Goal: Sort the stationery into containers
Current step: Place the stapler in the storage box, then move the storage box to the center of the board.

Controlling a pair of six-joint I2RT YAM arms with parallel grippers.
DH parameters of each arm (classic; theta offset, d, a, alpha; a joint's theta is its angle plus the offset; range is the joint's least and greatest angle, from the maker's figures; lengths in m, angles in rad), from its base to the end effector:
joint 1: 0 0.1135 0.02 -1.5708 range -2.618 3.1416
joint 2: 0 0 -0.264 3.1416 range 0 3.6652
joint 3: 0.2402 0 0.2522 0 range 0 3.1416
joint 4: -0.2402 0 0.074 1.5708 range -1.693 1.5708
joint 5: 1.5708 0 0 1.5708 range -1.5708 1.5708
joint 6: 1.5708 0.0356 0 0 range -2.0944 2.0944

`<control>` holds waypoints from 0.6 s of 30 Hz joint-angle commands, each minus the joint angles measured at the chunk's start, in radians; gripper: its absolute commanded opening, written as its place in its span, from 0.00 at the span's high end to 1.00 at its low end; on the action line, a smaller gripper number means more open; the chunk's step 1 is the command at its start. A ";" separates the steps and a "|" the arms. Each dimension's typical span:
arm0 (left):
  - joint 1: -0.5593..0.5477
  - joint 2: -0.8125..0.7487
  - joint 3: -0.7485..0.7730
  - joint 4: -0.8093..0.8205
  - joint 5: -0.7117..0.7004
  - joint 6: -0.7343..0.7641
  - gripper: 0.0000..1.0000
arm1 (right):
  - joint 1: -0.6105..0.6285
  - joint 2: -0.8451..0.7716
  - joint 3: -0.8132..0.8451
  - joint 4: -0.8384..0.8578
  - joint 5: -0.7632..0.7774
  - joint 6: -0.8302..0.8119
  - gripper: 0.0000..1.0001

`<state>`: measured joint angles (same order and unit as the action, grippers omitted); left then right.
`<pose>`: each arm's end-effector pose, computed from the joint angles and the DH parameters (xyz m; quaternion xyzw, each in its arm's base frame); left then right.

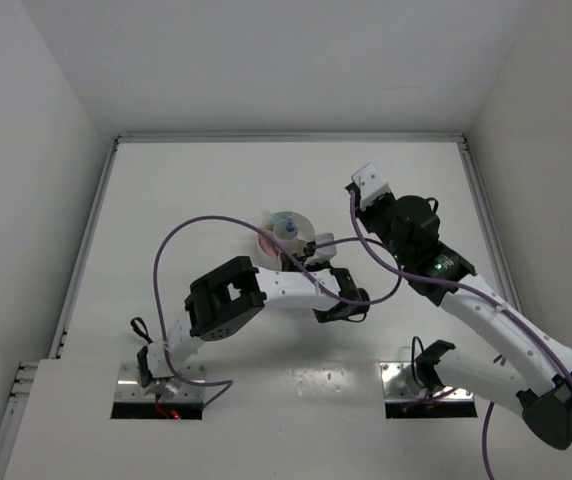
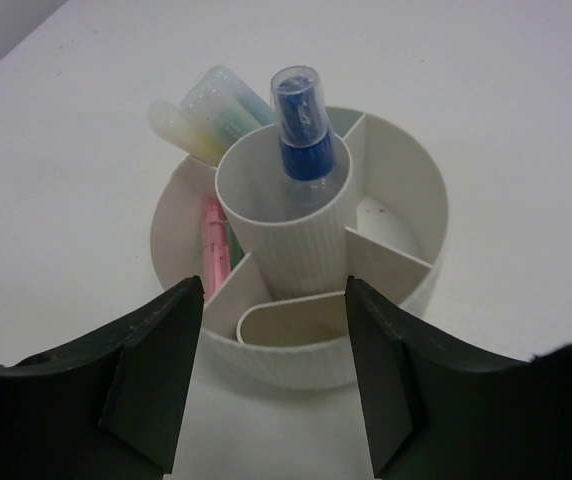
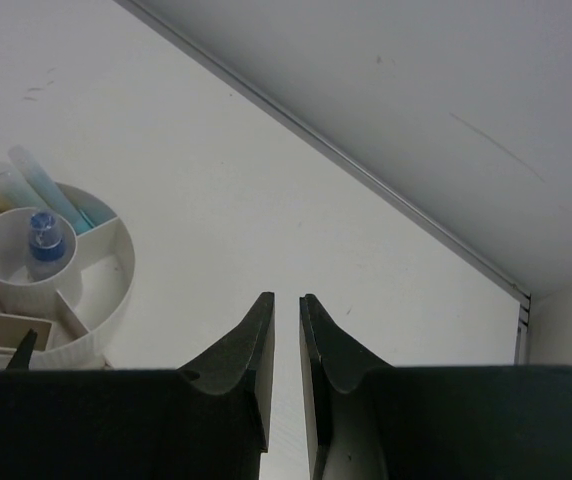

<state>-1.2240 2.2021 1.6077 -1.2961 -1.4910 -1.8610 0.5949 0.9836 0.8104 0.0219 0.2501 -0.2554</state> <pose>0.1653 -0.3530 0.1662 -0.1246 0.7227 0.1358 0.6661 0.1976 0.1231 0.3338 -0.2364 0.7191 0.0160 0.6532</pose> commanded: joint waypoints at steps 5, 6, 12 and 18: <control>-0.117 -0.223 0.072 -0.006 -0.275 0.108 0.31 | -0.006 -0.006 0.009 0.035 0.073 -0.024 0.65; -0.129 -0.284 0.072 -0.006 -0.275 0.108 0.31 | -0.006 -0.006 0.009 0.035 0.090 -0.024 0.61; -0.103 -0.597 -0.049 -0.006 -0.171 0.196 0.09 | -0.017 -0.017 0.055 -0.022 0.172 -0.067 0.38; 0.066 -1.156 -0.329 0.569 0.218 0.978 0.00 | -0.047 0.134 0.148 -0.364 -0.044 -0.068 0.83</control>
<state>-1.2163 1.3033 1.4319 -1.0992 -1.4231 -1.4048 0.5602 1.0485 0.9108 -0.1520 0.3225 -0.3298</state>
